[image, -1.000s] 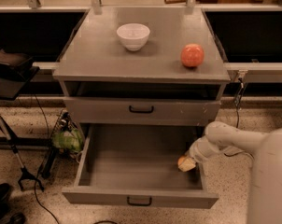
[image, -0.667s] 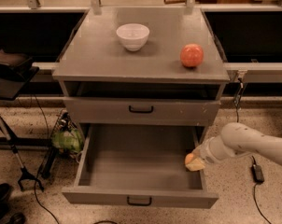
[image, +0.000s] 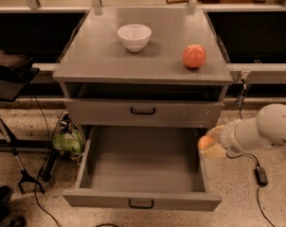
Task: Pick orange from middle drawer and place on counter
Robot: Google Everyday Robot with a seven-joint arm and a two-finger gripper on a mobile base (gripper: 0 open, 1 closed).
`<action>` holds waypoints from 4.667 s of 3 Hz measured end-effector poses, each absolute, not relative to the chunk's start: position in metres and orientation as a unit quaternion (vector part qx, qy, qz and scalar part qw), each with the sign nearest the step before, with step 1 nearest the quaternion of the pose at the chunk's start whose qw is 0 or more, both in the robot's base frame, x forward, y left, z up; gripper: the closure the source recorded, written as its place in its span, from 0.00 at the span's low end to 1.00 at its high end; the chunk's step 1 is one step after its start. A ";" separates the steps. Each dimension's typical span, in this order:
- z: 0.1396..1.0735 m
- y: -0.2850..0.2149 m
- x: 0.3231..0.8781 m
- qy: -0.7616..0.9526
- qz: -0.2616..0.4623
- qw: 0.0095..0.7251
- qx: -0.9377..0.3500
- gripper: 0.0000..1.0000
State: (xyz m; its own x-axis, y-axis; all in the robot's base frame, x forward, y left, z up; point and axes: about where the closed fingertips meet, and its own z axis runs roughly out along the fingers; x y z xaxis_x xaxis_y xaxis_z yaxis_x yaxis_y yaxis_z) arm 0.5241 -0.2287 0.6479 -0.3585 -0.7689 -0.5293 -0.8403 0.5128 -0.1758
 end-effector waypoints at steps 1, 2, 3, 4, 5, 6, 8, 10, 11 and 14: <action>0.728 -0.215 0.536 0.794 0.040 0.317 -0.517 1.00; 0.801 -0.200 0.544 0.765 0.017 0.347 -0.542 1.00; 0.863 -0.178 0.550 0.736 -0.004 0.369 -0.567 1.00; 0.910 -0.139 0.562 0.701 -0.013 0.388 -0.599 1.00; 0.930 -0.093 0.592 0.679 -0.013 0.394 -0.619 1.00; 0.938 -0.071 0.635 0.679 -0.011 0.399 -0.616 1.00; 0.939 -0.106 0.693 0.721 -0.008 0.397 -0.568 1.00; 0.905 -0.096 0.732 0.739 0.012 0.388 -0.551 0.81; 0.899 -0.091 0.741 0.739 0.014 0.390 -0.549 0.58; 0.889 -0.082 0.753 0.742 0.019 0.385 -0.548 0.00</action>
Offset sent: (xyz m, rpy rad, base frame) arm 0.0298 0.0442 0.2454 -0.0609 -0.2999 0.1684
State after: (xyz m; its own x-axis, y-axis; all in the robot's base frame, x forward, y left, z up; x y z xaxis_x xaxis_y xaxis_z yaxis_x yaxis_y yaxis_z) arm 0.7533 -0.0816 0.8893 -0.1033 -0.7986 -0.5929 -0.8276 0.3996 -0.3942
